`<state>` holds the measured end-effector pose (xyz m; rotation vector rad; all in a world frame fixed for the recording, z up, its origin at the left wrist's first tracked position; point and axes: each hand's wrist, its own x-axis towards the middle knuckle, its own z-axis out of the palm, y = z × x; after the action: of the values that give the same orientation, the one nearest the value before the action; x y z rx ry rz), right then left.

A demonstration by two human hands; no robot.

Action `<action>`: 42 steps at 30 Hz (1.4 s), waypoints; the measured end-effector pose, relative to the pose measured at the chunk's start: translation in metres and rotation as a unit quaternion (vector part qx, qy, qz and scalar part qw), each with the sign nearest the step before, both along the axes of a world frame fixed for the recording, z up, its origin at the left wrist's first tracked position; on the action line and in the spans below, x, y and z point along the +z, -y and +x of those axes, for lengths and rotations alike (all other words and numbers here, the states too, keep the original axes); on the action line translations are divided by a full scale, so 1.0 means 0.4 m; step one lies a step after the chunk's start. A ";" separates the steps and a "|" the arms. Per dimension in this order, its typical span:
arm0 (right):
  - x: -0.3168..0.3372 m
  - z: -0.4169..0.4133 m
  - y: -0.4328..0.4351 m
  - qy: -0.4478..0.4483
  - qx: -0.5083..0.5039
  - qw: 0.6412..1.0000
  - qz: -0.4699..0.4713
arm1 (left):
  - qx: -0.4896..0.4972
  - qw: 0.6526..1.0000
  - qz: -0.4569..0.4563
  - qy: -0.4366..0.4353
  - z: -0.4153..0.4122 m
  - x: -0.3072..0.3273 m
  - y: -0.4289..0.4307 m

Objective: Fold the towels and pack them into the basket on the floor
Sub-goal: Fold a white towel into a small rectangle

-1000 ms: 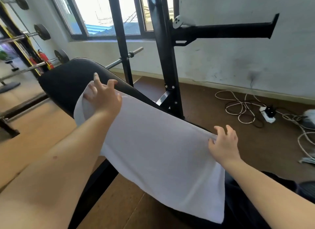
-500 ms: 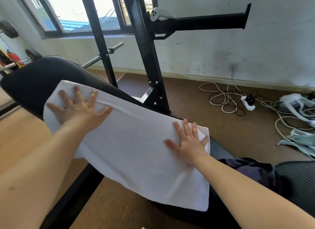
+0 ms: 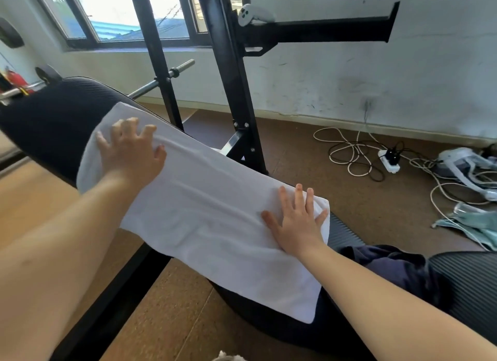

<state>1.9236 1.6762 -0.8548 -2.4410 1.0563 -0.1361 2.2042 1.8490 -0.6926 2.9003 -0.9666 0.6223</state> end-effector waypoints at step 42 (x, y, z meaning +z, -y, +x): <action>0.420 0.591 -0.280 0.068 0.278 0.953 -0.099 | 0.046 0.982 -0.183 0.014 0.003 -0.008 -0.295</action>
<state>2.1601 1.7882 -0.6869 -2.7610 0.2780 -0.2272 2.2055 1.9669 -0.6957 2.6248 -0.6414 0.7580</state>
